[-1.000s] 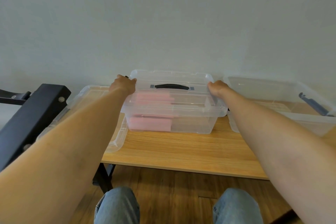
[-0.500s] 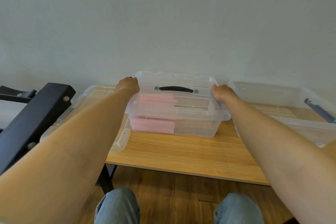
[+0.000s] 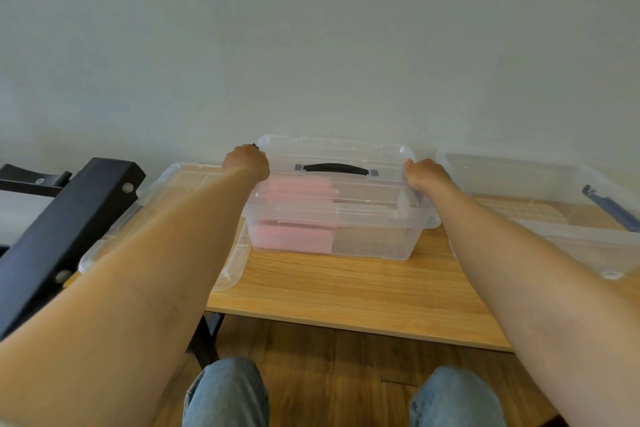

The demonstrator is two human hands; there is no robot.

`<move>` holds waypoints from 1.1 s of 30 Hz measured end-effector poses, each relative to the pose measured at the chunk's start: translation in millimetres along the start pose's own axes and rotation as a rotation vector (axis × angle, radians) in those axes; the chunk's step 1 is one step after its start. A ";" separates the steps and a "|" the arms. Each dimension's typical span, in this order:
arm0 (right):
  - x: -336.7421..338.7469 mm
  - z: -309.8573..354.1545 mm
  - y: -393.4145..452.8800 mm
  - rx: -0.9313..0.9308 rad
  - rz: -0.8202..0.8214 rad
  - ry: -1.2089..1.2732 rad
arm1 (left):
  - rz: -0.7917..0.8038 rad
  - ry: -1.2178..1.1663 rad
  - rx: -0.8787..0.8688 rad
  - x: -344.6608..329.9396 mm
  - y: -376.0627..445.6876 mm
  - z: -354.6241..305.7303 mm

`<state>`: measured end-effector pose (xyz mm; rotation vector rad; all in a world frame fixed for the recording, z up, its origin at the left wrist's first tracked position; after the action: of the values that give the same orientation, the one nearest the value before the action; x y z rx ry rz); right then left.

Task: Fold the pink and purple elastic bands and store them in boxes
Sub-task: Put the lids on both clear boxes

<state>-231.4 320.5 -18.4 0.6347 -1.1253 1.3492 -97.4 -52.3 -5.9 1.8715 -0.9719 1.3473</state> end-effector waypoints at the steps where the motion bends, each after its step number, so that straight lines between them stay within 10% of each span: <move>1: 0.8 0.1 -0.5 0.001 -0.003 0.005 | 0.020 0.001 -0.006 -2.2 4.1 1.4; 17: 29.5 -3.9 3.3 0.111 -0.108 0.394 | 0.095 0.053 -0.101 -11.2 25.4 16.9; 24: 8.5 11.0 -8.8 0.066 0.358 0.518 | 0.094 0.047 -0.106 -6.2 16.9 12.8; 33: 5.3 6.8 -10.8 -0.021 0.231 0.496 | 0.105 0.117 -0.137 -2.8 10.5 7.0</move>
<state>-223.6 314.8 -8.6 0.1359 -0.8198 1.5794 -103.4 -63.1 -9.8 1.6418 -1.0865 1.3974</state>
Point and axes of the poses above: each hand's wrist, its own y-axis towards the middle knuckle, its own x-axis out of the back of the hand, z = x × y, the point moved 8 cm from there along y, towards the middle knuckle, and after that the axes turned 9 degrees about -x, right-handed, at the moved point
